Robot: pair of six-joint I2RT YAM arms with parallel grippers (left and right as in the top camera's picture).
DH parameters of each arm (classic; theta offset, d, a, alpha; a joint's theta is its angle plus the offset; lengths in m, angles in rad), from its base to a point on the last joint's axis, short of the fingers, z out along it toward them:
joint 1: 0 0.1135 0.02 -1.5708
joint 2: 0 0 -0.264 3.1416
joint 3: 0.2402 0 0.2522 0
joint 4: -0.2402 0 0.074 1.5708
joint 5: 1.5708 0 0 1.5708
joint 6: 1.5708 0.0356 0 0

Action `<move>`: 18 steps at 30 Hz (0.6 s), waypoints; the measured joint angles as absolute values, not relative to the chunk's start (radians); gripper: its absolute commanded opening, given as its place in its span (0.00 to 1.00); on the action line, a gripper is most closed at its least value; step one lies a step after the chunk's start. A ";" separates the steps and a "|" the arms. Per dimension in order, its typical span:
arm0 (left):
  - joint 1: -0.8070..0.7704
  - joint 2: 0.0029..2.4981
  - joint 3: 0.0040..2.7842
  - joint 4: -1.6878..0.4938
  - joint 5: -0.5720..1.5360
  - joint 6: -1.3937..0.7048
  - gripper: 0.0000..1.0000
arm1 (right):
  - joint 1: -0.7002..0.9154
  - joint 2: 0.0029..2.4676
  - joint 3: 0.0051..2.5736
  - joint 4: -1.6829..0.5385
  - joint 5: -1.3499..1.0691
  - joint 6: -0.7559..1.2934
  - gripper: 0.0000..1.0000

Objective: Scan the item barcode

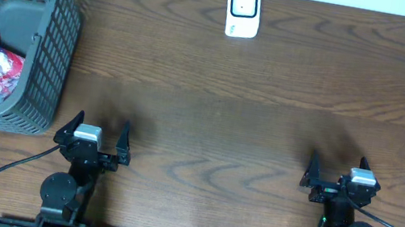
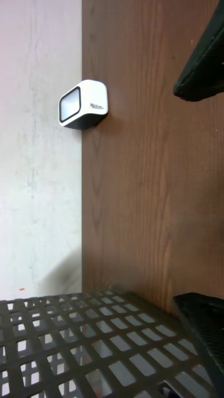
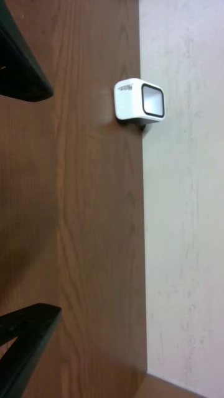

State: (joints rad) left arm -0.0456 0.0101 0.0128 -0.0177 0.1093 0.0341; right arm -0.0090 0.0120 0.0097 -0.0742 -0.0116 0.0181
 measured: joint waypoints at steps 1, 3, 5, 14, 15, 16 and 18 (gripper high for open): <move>-0.046 0.010 0.013 -0.018 0.109 0.034 0.98 | -0.009 0.012 0.010 -0.075 -0.012 0.018 0.99; -0.046 0.010 0.013 -0.017 0.109 0.034 0.98 | -0.009 0.012 0.010 -0.074 -0.012 0.018 0.99; -0.046 0.010 0.013 -0.017 0.109 0.034 0.98 | -0.009 0.012 0.010 -0.075 -0.012 0.018 0.99; -0.046 0.010 0.013 -0.018 0.109 0.034 0.98 | -0.009 0.012 0.010 -0.074 -0.012 0.018 0.99; -0.046 0.010 0.013 -0.017 0.109 0.034 0.98 | -0.009 0.012 0.010 -0.074 -0.012 0.018 0.99; -0.046 0.010 0.013 -0.018 0.109 0.034 0.98 | -0.009 0.012 0.010 -0.075 -0.012 0.018 0.99; -0.046 0.010 0.013 -0.017 0.109 0.034 0.98 | -0.009 0.012 0.010 -0.074 -0.012 0.018 0.99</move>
